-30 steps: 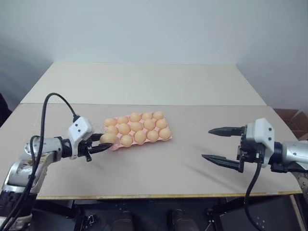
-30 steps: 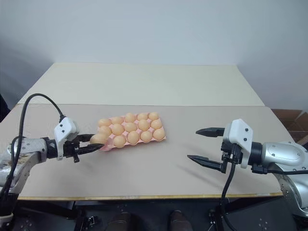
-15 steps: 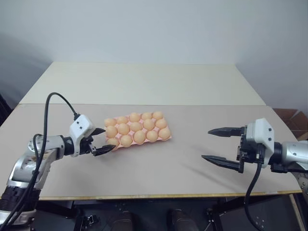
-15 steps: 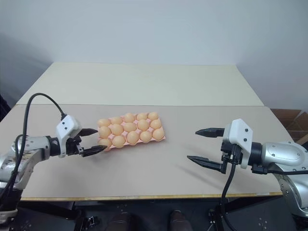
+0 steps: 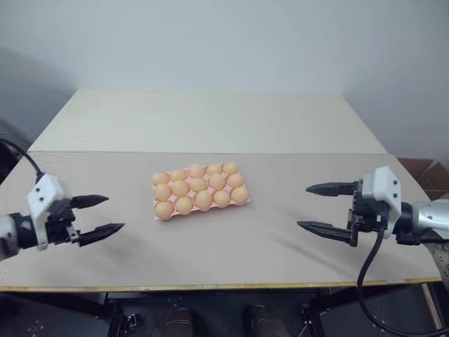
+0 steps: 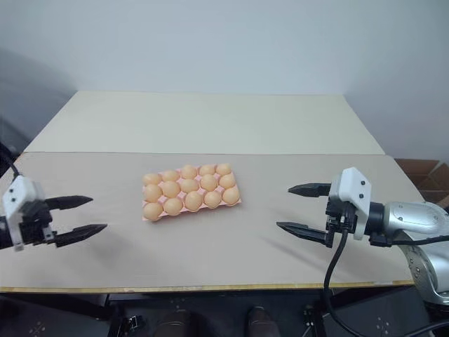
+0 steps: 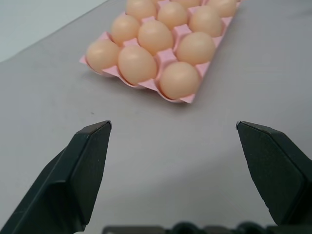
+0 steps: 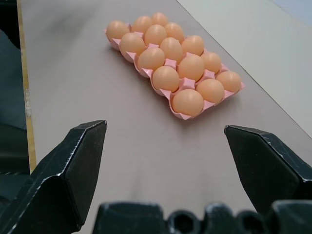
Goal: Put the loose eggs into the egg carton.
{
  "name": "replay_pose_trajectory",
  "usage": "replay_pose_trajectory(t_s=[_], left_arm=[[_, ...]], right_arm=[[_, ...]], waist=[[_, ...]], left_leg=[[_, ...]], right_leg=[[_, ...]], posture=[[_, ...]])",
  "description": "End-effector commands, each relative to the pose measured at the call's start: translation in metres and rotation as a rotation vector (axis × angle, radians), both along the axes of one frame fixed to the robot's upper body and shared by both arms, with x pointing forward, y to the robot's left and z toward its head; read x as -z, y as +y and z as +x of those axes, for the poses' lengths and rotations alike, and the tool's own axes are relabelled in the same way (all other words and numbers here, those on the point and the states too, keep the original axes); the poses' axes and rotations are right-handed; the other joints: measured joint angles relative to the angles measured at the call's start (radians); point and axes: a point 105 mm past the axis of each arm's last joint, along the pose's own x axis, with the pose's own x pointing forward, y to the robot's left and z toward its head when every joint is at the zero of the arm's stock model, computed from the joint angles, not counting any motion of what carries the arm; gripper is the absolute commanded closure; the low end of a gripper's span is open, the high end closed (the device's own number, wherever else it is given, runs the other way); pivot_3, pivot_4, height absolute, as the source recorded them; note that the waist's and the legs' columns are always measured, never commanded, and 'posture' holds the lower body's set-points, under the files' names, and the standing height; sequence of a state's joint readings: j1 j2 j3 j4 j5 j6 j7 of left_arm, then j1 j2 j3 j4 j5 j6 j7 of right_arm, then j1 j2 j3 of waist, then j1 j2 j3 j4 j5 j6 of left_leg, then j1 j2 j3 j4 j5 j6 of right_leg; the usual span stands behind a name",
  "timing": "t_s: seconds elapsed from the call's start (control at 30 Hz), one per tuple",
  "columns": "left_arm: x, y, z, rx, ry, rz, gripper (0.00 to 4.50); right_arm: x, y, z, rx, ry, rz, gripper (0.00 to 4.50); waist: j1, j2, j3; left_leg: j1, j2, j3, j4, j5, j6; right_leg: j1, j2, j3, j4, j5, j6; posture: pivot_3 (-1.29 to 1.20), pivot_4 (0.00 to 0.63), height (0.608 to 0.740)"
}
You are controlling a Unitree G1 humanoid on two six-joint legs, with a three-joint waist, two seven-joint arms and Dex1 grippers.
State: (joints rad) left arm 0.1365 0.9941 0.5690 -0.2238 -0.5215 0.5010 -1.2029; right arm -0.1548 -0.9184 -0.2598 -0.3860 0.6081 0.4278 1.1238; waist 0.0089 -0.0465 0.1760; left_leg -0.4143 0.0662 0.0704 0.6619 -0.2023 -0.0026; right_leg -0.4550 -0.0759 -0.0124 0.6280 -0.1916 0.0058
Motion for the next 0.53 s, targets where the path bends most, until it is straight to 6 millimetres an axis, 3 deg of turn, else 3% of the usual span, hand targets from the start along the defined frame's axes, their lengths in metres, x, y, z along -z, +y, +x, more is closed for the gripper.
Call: replay_pose_trajectory(t_s=[0.03,0.53], left_arm=[[-0.007,-0.007,-0.011,0.007,-0.026,-0.024,0.02],[-0.006,-0.021,-0.018,-0.035,-0.041,-0.095,0.02]], right_arm=[[-0.01,-0.002,-0.001,-0.013,-0.049,-0.02,0.0],[-0.008,-0.006,0.004,-0.01,-0.028,-0.021,0.0]], waist=[[0.003,0.0,0.0],[0.003,0.0,0.0]], left_leg=[[0.0,0.0,0.0,0.0,0.0,0.0],[0.0,0.0,0.0,0.0,0.0,0.0]], right_leg=[[0.0,0.0,0.0,0.0,0.0,0.0],[0.0,0.0,0.0,0.0,0.0,0.0]], posture=[[0.0,0.15,0.74],[0.0,0.15,0.74]])
